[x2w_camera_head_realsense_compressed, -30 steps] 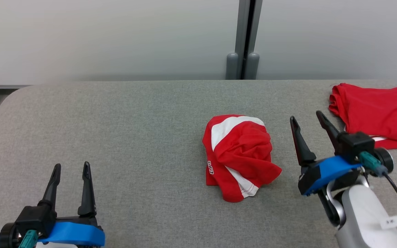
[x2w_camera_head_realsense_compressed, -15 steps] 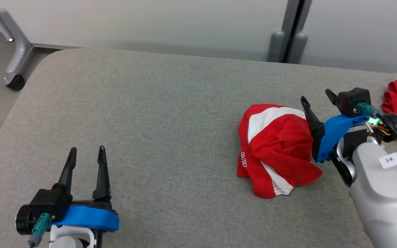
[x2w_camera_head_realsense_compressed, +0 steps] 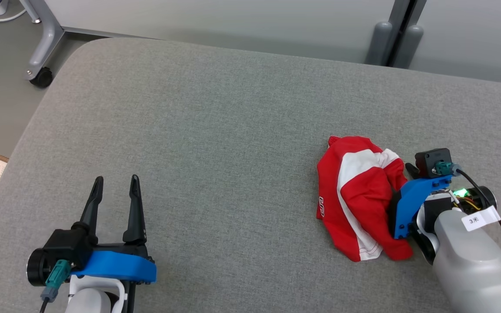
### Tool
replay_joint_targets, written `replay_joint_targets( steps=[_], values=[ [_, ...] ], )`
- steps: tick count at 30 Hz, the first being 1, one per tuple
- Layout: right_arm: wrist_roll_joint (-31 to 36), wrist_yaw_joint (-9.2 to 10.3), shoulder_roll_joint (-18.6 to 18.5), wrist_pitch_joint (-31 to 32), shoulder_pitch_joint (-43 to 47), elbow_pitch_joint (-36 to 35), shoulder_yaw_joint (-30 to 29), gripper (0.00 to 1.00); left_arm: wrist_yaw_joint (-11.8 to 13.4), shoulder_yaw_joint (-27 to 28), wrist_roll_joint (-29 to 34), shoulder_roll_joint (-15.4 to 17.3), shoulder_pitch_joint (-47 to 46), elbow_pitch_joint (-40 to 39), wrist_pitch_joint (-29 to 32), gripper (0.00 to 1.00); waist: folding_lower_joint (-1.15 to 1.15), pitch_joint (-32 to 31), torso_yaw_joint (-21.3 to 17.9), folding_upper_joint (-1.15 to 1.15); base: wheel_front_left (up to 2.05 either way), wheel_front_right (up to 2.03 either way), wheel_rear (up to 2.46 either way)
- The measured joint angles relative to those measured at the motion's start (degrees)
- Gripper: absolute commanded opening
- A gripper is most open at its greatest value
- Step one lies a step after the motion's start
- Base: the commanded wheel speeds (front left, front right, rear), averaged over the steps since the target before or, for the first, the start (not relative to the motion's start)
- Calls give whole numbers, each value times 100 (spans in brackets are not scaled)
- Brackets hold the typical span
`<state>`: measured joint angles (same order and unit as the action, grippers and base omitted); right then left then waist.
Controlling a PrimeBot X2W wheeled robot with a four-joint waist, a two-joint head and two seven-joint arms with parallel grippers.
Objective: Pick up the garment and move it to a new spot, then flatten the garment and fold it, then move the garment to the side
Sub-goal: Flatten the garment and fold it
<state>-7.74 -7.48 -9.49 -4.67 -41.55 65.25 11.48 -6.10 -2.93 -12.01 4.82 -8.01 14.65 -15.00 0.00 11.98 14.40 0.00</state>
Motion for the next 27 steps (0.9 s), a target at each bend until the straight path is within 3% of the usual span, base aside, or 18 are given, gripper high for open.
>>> replay_joint_targets(
  steps=[3, 4, 5, 13, 20, 27],
  values=[
    [-101, 0, 45, -126, -22, 113, 103, 100, -22, 2, 36, -31, -20, 4, 0, 100, 0, 7, -44, 0, 0, 0, 0],
    [-143, 3, 66, -163, -36, 151, 132, 16, -36, 4, 45, -38, -32, 4, 0, 100, 0, 8, -59, 0, 0, 0, 0],
    [-182, 7, 88, -207, -44, 176, 164, 0, -44, 8, 49, -44, -44, 5, 1, 100, 0, 7, -74, 0, 0, 0, 0],
    [-466, -2, 30, -828, -49, 216, 286, 0, -76, 113, 105, -55, -11, 75, 0, 100, 0, -139, -269, 0, 0, 0, 0],
    [-725, -1, -503, -1014, 153, -210, 54, 0, -99, 191, 189, -55, 165, 74, 1, 100, 0, -402, -491, 0, 0, 0, 0],
    [-732, -1, -984, -1036, 506, -1157, -460, 0, -100, 223, 230, -58, 249, 54, 1, 100, -1, -566, -644, 0, 0, 0, 0]
  ],
)
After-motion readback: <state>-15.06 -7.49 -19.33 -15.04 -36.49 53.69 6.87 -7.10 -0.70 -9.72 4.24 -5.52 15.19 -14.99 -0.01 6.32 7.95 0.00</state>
